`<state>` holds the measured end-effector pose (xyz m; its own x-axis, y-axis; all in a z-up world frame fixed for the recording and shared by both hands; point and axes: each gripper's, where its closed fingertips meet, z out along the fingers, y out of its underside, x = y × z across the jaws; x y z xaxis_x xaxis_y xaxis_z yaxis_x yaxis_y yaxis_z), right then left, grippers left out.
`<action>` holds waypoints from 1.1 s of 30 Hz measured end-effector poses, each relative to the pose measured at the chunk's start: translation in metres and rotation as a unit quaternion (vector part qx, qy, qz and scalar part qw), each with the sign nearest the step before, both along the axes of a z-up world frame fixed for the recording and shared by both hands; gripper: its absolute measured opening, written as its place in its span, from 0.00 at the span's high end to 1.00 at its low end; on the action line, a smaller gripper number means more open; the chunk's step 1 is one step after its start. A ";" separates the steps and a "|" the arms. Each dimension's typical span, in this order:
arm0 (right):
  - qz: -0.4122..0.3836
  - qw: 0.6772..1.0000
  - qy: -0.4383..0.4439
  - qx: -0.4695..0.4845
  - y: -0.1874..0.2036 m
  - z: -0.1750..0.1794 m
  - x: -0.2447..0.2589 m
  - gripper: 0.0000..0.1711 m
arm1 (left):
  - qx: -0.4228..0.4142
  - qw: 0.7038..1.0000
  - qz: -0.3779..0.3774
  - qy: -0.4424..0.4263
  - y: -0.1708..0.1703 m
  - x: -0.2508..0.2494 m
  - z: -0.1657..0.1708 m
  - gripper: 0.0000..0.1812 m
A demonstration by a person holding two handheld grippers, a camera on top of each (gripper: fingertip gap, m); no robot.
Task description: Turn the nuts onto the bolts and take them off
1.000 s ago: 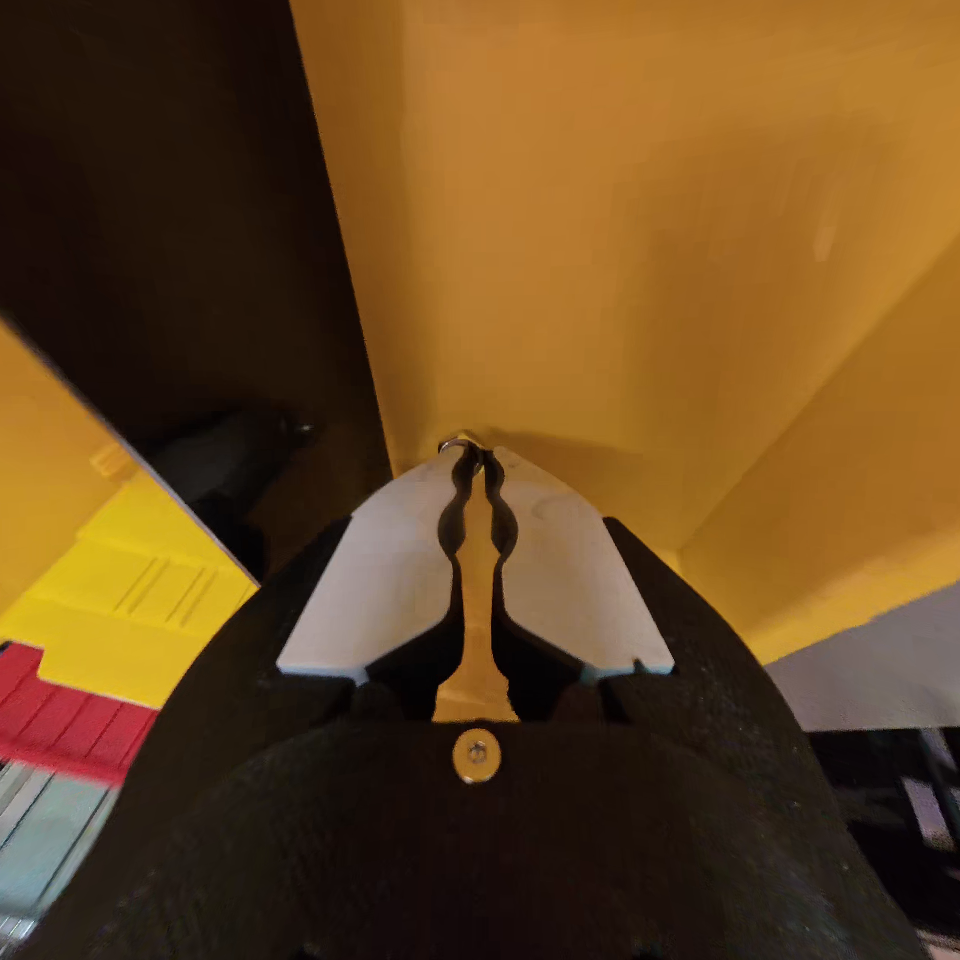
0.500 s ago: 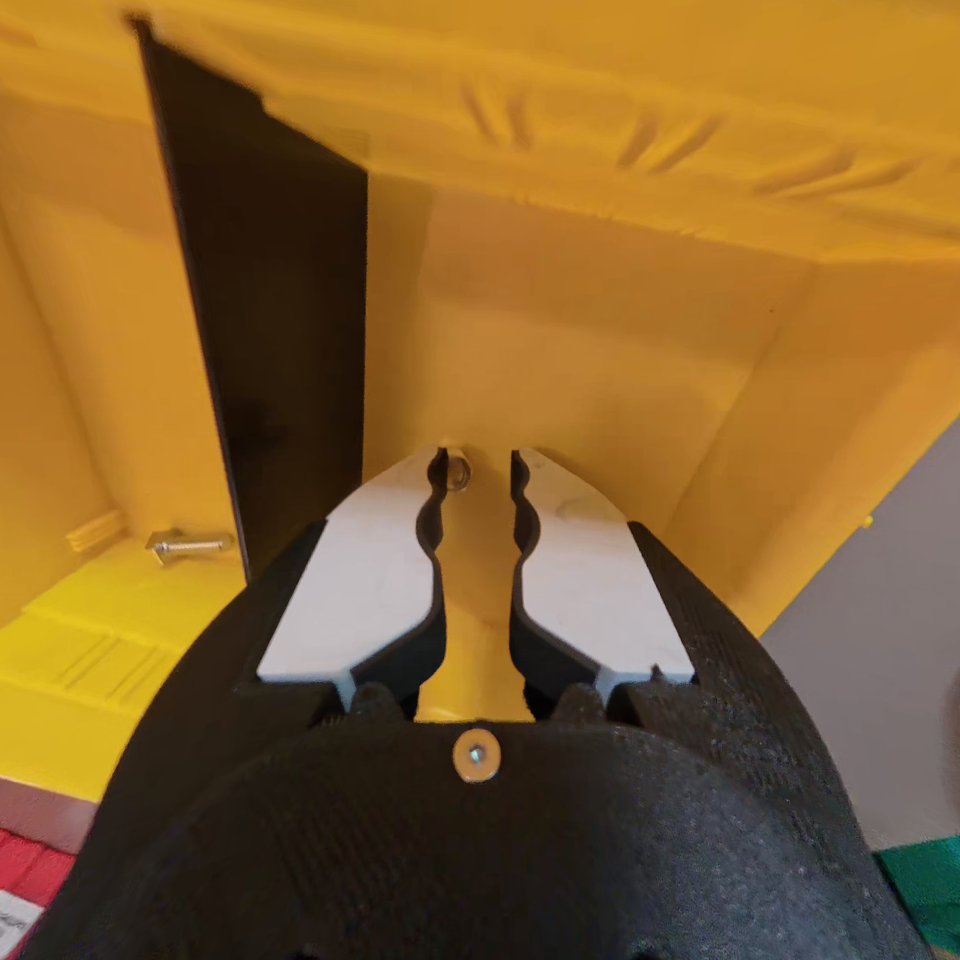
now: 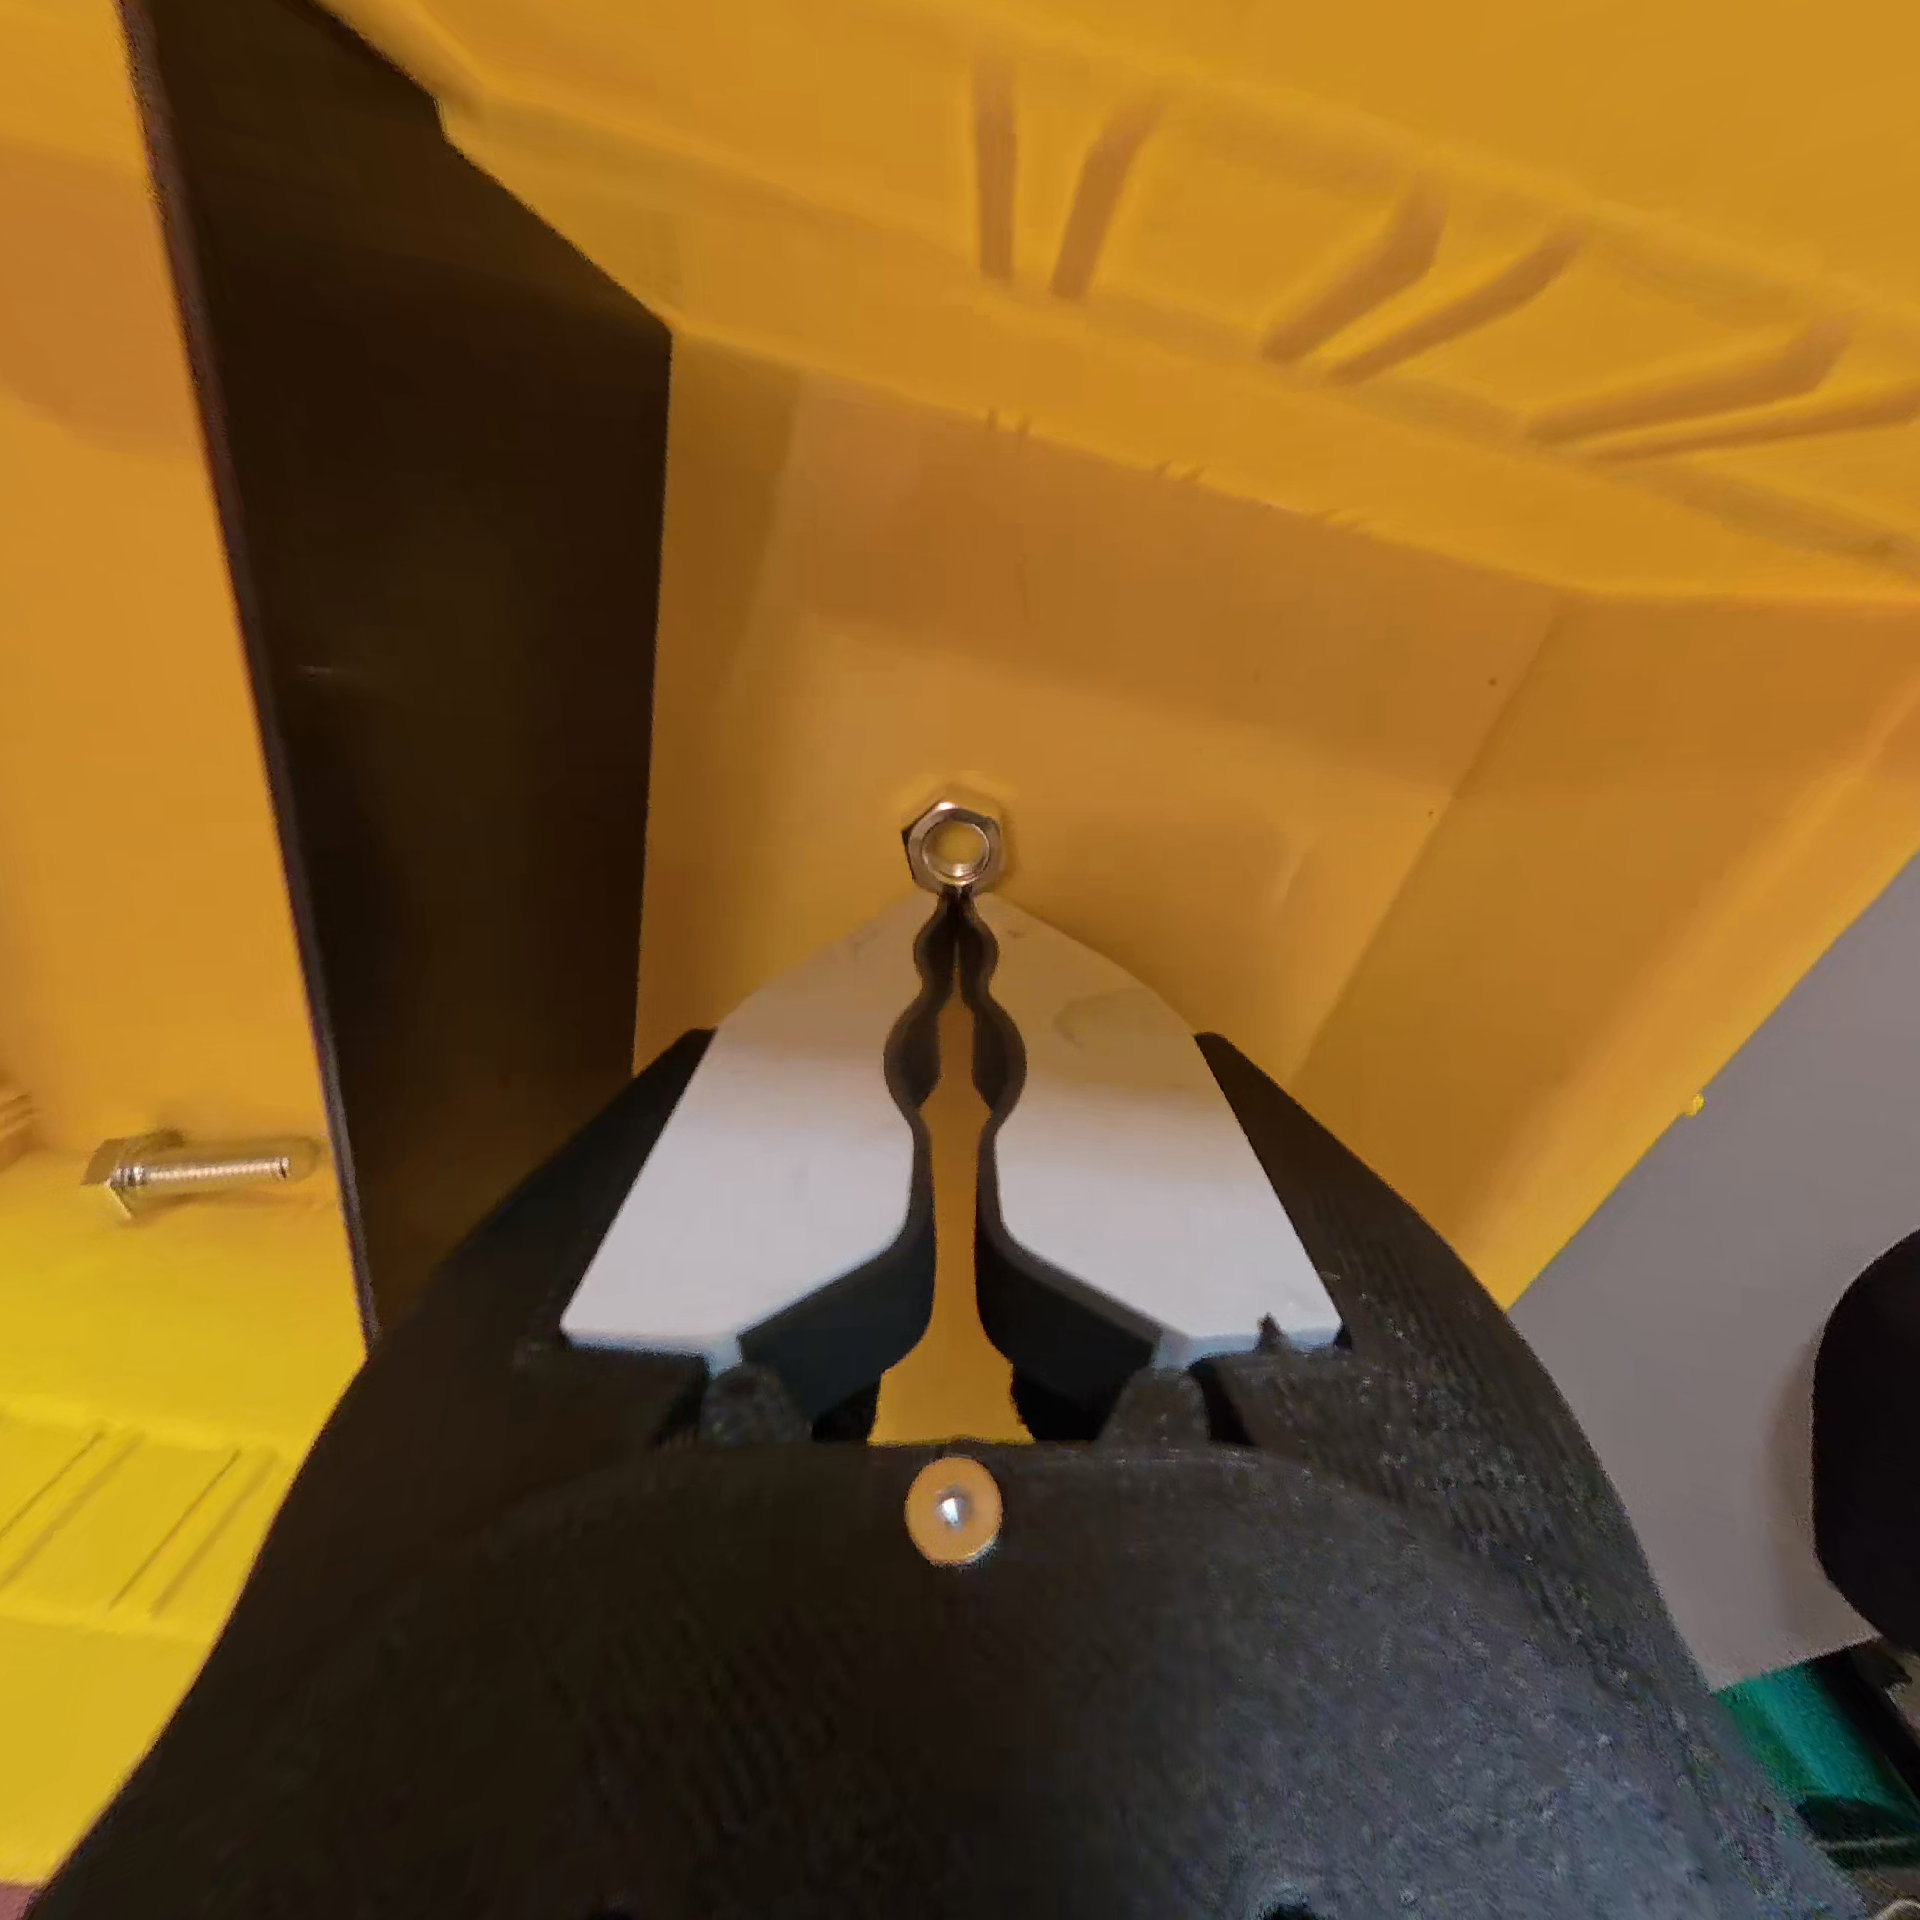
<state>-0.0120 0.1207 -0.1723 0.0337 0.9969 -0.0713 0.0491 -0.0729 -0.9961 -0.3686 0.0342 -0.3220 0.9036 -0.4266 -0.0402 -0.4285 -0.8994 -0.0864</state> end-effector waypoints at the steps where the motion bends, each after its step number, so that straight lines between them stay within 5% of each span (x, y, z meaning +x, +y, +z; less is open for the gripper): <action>1: 0.000 1.000 0.000 0.000 0.000 0.000 0.000 0.89 | 0.005 1.000 0.001 -0.006 0.002 0.002 0.001 0.99; 12: 0.002 1.000 0.004 0.001 0.000 0.001 0.002 0.89 | 0.050 0.998 -0.015 -0.019 0.007 0.003 0.005 0.83; 23: 0.002 1.000 0.007 -0.012 0.002 -0.001 0.001 0.89 | 0.066 0.996 -0.032 -0.052 0.010 0.015 0.004 0.90; 33: 0.019 1.000 0.014 -0.014 -0.007 -0.003 -0.004 0.89 | 0.109 0.984 -0.130 -0.061 0.014 0.075 0.112 0.90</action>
